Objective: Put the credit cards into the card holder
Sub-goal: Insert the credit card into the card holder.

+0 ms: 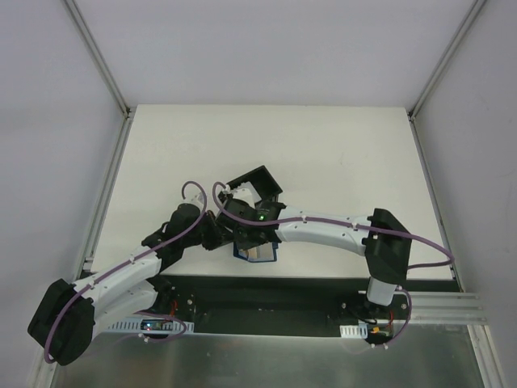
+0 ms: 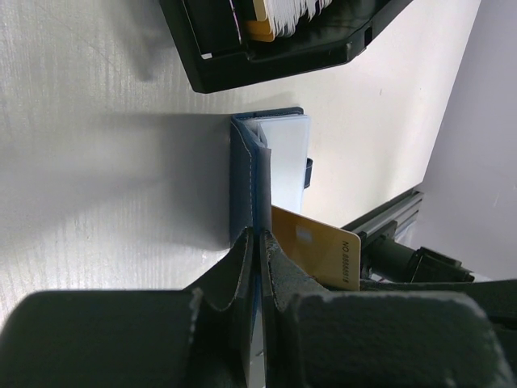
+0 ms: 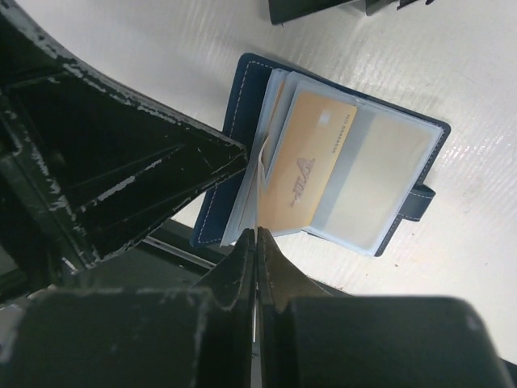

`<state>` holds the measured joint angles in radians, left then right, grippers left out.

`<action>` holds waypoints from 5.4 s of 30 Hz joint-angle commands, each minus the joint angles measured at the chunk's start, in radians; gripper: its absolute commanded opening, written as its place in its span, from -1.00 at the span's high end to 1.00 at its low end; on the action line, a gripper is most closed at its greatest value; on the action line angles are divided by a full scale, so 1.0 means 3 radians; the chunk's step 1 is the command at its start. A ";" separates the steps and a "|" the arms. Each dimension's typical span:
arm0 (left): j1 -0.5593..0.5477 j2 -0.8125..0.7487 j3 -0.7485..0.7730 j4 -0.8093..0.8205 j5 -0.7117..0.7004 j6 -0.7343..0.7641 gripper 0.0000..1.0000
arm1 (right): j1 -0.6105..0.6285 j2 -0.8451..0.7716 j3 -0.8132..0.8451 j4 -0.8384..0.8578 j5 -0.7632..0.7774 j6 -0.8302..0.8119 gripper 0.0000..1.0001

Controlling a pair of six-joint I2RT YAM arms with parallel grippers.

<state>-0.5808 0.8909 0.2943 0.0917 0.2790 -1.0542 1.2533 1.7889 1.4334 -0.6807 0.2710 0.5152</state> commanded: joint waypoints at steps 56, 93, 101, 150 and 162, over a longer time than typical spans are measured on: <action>-0.0442 0.0440 0.0701 -0.0188 -0.0091 0.0508 1.00 | -0.0486 -0.0697 -0.1357 0.0709 -0.0233 0.0323 0.99; -0.0503 0.0451 0.0466 -0.0623 -0.0582 0.0318 1.00 | -0.0389 -0.0962 -0.1260 0.0363 0.0144 0.0343 1.00; -0.0508 0.0451 0.0400 -0.0643 -0.0603 0.0272 1.00 | -0.0343 -0.0927 -0.1143 0.0270 0.0201 0.0297 0.99; -0.0508 0.0528 0.0415 -0.0638 -0.0552 0.0277 1.00 | -0.0046 -0.0829 -0.0626 -0.0032 0.0437 0.0037 0.99; -0.0508 0.0533 0.0277 -0.0633 -0.0598 0.0196 1.00 | -0.0312 -0.1079 -0.1280 0.0356 0.0283 0.0348 0.99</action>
<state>-0.7212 1.0462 0.4088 -0.0856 0.1200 -0.9680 1.2022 1.5364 1.1496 -0.6243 0.3756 0.5652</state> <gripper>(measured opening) 0.008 0.008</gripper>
